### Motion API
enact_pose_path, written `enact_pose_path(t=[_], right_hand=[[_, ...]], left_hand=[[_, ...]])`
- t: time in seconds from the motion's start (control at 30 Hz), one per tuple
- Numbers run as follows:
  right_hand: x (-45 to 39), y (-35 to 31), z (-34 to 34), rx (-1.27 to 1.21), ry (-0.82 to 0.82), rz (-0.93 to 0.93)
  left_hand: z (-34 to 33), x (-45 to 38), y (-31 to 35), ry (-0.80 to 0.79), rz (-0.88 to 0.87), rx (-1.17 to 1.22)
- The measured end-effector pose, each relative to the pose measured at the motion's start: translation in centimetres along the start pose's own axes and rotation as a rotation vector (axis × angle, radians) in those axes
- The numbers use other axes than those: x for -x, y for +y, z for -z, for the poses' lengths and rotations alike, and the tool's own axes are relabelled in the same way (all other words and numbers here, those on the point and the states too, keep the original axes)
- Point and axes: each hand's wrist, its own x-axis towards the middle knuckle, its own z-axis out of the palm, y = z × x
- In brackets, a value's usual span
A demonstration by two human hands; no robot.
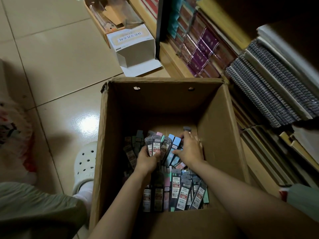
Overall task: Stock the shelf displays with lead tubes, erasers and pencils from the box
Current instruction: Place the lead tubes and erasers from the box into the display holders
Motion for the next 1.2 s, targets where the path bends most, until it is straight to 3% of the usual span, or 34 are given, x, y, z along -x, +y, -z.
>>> enact_pose_path(t=[0.1,0.27,0.53,0.63,0.77,1.0,1.2], right_hand=[[1.3,-0.5,0.4,-0.259,0.000,-0.037],[2.5,-1.7,4.6,-0.362,0.194,0.057],[7.5,-5.6,21.0,-0.447,0.403,0.362],[10.9,-5.7,27.3,-0.497,0.507,0.426],[14.8,-5.7,32.9,-0.516,0.625,0.465],[19.2,-6.0,39.6,-0.365,0.786,0.414],[21.2,-6.0,45.9,-0.085,1.006,0.379]], left_hand=[[-0.1,0.9,1.0,-0.007,-0.034,-0.023],[-0.9,3.5,6.0,-0.102,-0.180,-0.114],[-2.5,11.9,20.7,-0.542,-0.392,-0.460],[-2.7,15.8,25.7,-0.607,-0.543,-0.600],[-4.1,19.8,29.4,-0.684,-0.646,-0.478],[-7.6,23.7,31.2,-0.848,-0.565,-0.311],[-9.7,26.0,34.0,-0.897,-0.632,-0.152]])
